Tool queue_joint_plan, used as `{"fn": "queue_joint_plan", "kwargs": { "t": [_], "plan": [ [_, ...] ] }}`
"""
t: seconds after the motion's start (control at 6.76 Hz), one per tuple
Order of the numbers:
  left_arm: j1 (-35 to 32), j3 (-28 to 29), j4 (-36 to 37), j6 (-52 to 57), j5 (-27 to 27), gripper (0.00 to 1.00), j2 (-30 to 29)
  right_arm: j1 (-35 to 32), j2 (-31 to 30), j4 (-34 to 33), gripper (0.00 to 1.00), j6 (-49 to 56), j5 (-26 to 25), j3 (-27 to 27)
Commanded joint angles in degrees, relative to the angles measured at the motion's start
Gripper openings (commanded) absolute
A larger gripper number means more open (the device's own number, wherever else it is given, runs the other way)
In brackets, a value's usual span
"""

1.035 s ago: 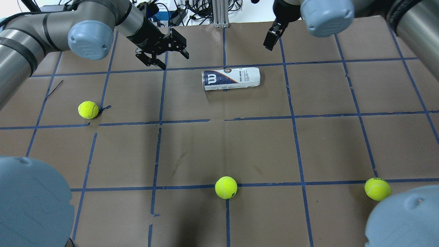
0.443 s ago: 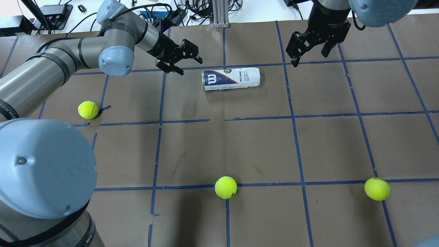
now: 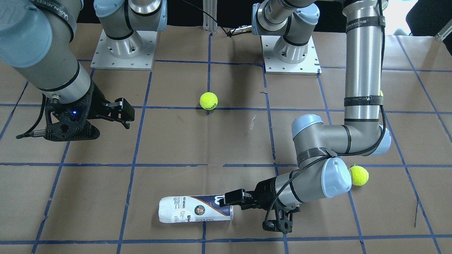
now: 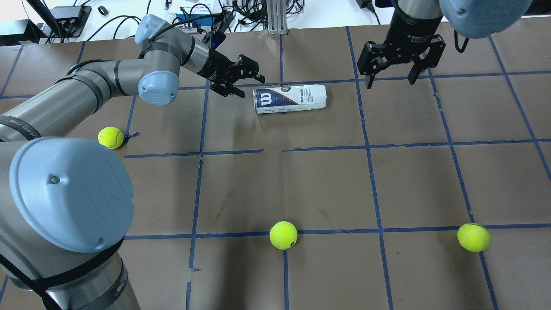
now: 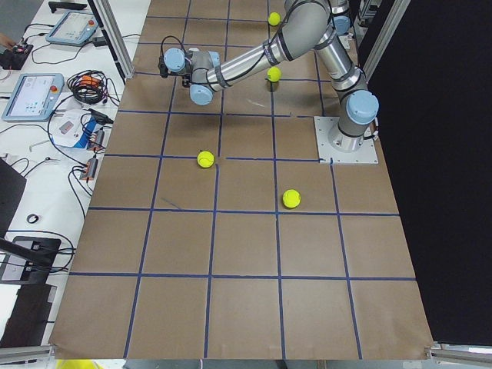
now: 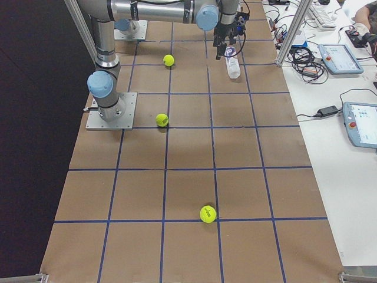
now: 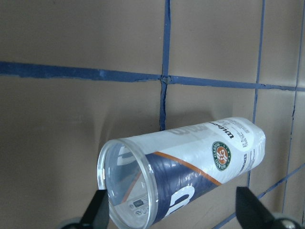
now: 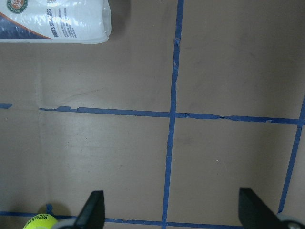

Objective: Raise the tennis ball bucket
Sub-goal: 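Reach the left gripper to the can's lid end while the right arm withdraws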

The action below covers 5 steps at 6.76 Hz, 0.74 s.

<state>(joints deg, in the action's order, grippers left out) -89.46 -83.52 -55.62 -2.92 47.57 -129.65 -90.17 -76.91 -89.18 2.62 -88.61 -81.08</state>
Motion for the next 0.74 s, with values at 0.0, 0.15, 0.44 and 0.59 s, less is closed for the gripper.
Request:
{"fn": "queue_joint_plan", "kwargs": {
  "t": [0.0,0.15,0.44,0.59],
  "plan": [
    [-0.36,-1.12,0.25,-0.33,-7.43,0.84,-0.78,0.09,-0.52,-0.03,1.00,-2.09,-5.04,0.65],
    [-0.36,-1.21,0.25,-0.42,-8.27,0.62,-0.78,0.00,-1.57,0.06,1.00,-2.18,-8.65,-0.04],
    [-0.36,-1.82,0.60,-0.50,-8.37,0.18,-0.61,-2.01,-2.80,0.06,1.00,-2.44,-7.72,0.39],
    [-0.54,-1.91,0.60,-0.68,-8.37,0.07,-0.09,-4.37,-3.24,-0.03,1.00,-2.97,-7.72,0.22]
  ]
}}
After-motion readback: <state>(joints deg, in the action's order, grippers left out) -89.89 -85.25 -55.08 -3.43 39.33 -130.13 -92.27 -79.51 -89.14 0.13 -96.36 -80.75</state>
